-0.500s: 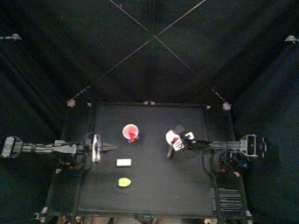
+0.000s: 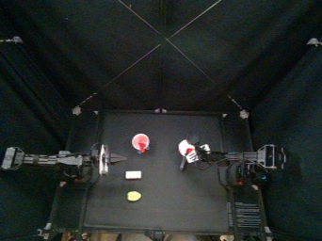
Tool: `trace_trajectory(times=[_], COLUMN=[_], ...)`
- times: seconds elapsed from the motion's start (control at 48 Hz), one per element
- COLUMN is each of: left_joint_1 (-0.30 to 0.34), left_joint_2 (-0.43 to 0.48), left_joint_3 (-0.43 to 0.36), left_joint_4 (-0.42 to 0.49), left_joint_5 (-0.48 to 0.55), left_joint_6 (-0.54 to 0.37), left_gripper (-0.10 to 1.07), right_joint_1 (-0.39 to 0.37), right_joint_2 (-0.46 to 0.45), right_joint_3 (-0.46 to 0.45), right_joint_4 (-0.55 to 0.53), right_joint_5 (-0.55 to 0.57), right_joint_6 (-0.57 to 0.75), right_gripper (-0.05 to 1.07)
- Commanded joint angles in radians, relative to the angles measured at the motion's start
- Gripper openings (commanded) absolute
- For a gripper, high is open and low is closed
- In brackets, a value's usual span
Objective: Grab apple
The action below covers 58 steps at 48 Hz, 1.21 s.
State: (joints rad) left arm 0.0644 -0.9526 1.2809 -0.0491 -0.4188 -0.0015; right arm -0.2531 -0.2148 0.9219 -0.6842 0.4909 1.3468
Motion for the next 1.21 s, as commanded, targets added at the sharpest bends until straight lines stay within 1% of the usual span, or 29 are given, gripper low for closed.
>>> trace_trajectory(times=[0.0,0.312,0.521,1.188], left_joint_1=[0.003,0.003,0.003,0.003], left_joint_2=[0.006,0.006,0.006,0.006], left_joint_3=[-0.012,-0.011,-0.011,-0.011], left_joint_4=[0.0,0.0,0.0,0.0], left_joint_5=[-0.009,-0.009,-0.009,-0.009], left_joint_6=[0.0,0.0,0.0,0.0], left_gripper=[-0.03,-0.03,-0.03,-0.03], right_joint_1=[-0.005,-0.031,-0.044,-0.037], right_joint_2=[0.005,0.052,0.066,0.087], right_joint_3=[-0.012,-0.017,-0.017,-0.017], right_joint_4=[-0.008,-0.025,-0.028,-0.051], right_joint_5=[0.0,-0.009,-0.023,-0.04], right_joint_6=[0.003,0.003,0.002,0.002], right_gripper=[1.02,1.02,1.01,1.0])
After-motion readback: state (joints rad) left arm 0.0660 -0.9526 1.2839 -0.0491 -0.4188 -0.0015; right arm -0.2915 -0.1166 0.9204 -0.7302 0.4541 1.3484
